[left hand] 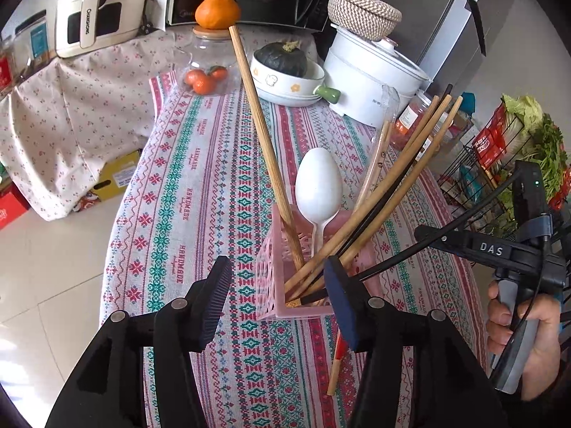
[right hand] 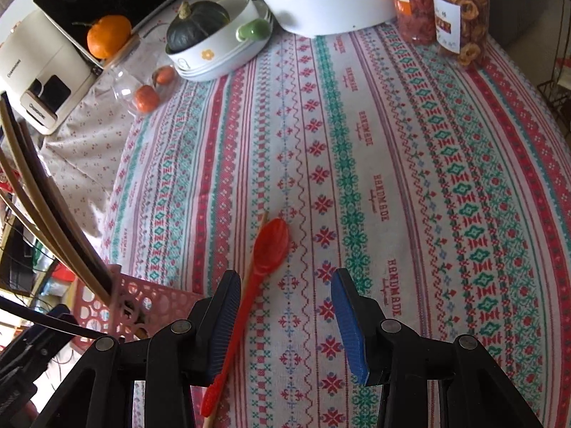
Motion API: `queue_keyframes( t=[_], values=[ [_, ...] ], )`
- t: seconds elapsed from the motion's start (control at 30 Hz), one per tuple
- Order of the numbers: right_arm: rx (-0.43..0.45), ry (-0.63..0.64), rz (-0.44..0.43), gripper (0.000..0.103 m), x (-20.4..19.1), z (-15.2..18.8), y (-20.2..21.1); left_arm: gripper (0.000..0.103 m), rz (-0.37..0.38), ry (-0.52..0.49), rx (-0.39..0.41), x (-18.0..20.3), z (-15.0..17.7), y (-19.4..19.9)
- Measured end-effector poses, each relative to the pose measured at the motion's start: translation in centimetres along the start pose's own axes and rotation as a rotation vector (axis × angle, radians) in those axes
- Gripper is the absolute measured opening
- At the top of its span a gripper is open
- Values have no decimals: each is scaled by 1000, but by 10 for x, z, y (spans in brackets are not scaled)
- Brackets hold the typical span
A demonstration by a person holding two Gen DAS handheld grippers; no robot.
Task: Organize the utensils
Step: 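Grasp the red spoon with the right tool while the left tool moves toward a wooden chopstick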
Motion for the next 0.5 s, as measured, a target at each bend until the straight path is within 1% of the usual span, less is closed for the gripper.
queue_keyframes(
  t=[0.13, 0.2, 0.3, 0.37, 0.4, 0.47, 0.5],
  values=[
    [-39, 11, 8, 47, -12, -1, -27, 60, -10, -15, 5, 0, 2, 9],
    [-68, 8, -1, 43, -15, 0, -39, 60, -8, -13, 3, -2, 3, 11],
    [-104, 11, 7, 35, -22, 1, -54, 60, -8, -5, -4, -6, 4, 11],
    [-127, 11, 7, 26, -23, 2, -61, 60, -6, -2, -8, -8, 5, 11],
    [-130, 7, -7, 26, -23, 2, -62, 60, -6, -3, -8, -8, 5, 11],
    [-140, 6, -33, 14, -25, 3, -64, 60, -6, -12, -4, -7, 6, 13],
    [-146, 5, -49, 12, -25, 4, -64, 60, -7, -20, -1, -5, 6, 14]
  ],
)
Point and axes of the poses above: each gripper's, at about its wrist camera, not at the fingertips, and y roughly against the way its jaws point, x to its right, z to its underside, the point moved 1 cm from there along -y, roughly the way its jaws point, and after that the axes turned 13 degrees about z, right-handed, at the moved point
